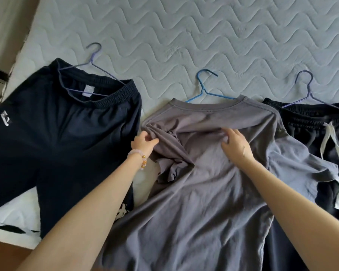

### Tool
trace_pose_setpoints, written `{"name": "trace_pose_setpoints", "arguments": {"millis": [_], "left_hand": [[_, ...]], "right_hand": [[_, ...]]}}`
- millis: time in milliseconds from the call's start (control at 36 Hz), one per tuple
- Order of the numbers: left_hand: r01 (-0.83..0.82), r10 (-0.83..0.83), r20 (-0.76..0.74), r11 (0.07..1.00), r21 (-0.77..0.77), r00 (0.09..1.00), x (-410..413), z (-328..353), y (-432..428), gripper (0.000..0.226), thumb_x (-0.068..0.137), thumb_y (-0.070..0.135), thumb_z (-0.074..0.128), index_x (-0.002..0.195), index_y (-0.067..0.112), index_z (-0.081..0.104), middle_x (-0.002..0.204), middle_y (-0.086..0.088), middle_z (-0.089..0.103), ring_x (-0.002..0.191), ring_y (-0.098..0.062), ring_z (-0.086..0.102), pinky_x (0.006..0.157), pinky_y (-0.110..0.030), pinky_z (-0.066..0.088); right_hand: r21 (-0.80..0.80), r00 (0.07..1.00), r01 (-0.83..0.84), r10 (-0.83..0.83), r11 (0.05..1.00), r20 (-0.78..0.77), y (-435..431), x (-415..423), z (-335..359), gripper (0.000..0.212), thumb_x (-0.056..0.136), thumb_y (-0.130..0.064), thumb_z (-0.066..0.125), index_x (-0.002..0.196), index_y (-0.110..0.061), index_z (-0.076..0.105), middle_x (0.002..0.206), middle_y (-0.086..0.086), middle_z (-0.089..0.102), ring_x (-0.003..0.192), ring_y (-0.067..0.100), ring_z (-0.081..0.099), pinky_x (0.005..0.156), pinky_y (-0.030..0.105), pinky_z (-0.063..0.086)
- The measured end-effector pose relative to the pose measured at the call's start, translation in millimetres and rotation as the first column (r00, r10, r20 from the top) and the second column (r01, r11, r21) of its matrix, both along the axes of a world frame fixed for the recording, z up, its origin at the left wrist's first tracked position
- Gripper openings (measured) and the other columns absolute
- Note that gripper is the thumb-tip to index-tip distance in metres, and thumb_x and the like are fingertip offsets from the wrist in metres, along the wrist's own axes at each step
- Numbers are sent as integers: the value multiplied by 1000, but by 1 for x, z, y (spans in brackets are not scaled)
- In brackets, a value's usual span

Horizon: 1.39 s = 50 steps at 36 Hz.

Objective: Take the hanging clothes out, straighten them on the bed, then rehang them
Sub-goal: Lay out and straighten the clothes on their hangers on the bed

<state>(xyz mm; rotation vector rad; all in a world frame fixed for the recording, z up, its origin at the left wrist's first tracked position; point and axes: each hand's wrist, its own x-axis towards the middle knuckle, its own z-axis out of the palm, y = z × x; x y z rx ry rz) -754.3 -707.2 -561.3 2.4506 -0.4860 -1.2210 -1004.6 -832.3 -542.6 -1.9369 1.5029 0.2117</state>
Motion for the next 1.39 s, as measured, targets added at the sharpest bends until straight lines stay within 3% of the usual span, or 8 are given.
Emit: {"name": "trace_pose_setpoints", "arguments": {"millis": [111, 278, 472, 722, 889, 1111, 1278, 1389], "left_hand": [[79, -67, 83, 985, -150, 994, 6, 11, -4, 22, 91, 25, 57, 101, 6, 57, 111, -17, 53, 108, -31, 48, 92, -39, 43], [-172, 78, -262, 917, -360, 962, 12, 27, -3, 6, 94, 12, 53, 88, 10, 51, 91, -11, 55, 89, -20, 54, 75, -29, 45], [-565, 254, -657, 763, -315, 710, 7, 28, 4, 15, 97, 10, 49, 84, 16, 47, 102, -2, 60, 103, -19, 59, 83, -40, 54], [-188, 45, -274, 831, -523, 961, 35, 27, 3, 19, 88, 7, 61, 82, 22, 51, 78, 2, 54, 75, -12, 55, 79, -39, 55], [-169, 124, -161, 937, -305, 979, 41, 5, 24, 52, 88, 15, 63, 134, 12, 40, 134, -6, 48, 117, -18, 51, 97, -28, 43], [370, -402, 419, 915, 160, 814, 21, -4, 13, 56, 89, 20, 59, 139, 16, 32, 139, -7, 35, 125, -26, 39, 98, -38, 38], [519, -598, 364, 801, 297, 714, 23, -6, -2, 31, 91, 13, 49, 122, 12, 50, 123, -6, 56, 119, -25, 45, 96, -38, 35], [388, -385, 247, 921, 36, 889, 36, 3, 5, 23, 95, 23, 48, 108, 6, 57, 113, -13, 55, 111, -30, 50, 89, -38, 42]], "right_hand": [[-64, 997, -72, 74, 995, 20, -23, 43, 8, 47, 92, -9, 47, 139, -10, 46, 134, 18, 50, 125, 37, 45, 104, 41, 36], [-73, 948, -311, 315, 947, 52, -50, 102, 7, 56, 91, -7, 49, 146, -14, 38, 150, 7, 41, 139, 29, 34, 115, 41, 30], [-14, 915, -404, 404, 915, 10, -66, 157, -9, 53, 98, -25, 46, 149, -19, 33, 146, 13, 45, 139, 32, 34, 116, 43, 27], [-132, 918, -392, 379, 910, -118, -74, 181, -3, 27, 96, -31, 54, 120, -25, 66, 126, 9, 54, 127, 32, 37, 99, 43, 36], [-238, 969, -245, 236, 940, -68, -101, 186, 16, 28, 96, -24, 53, 119, -16, 66, 126, 17, 52, 125, 37, 39, 96, 47, 41], [-252, 981, -196, 187, 948, -59, -115, 189, 29, 28, 95, -23, 55, 120, -15, 66, 126, 21, 53, 126, 39, 40, 100, 47, 40], [-250, 979, -202, 191, 947, -67, -112, 187, 33, 28, 97, -22, 52, 120, -13, 65, 126, 21, 53, 124, 39, 41, 100, 48, 40], [-249, 981, -195, 185, 949, -64, -111, 186, 36, 28, 98, -21, 50, 119, -12, 65, 126, 20, 52, 125, 38, 41, 97, 46, 41]]}}
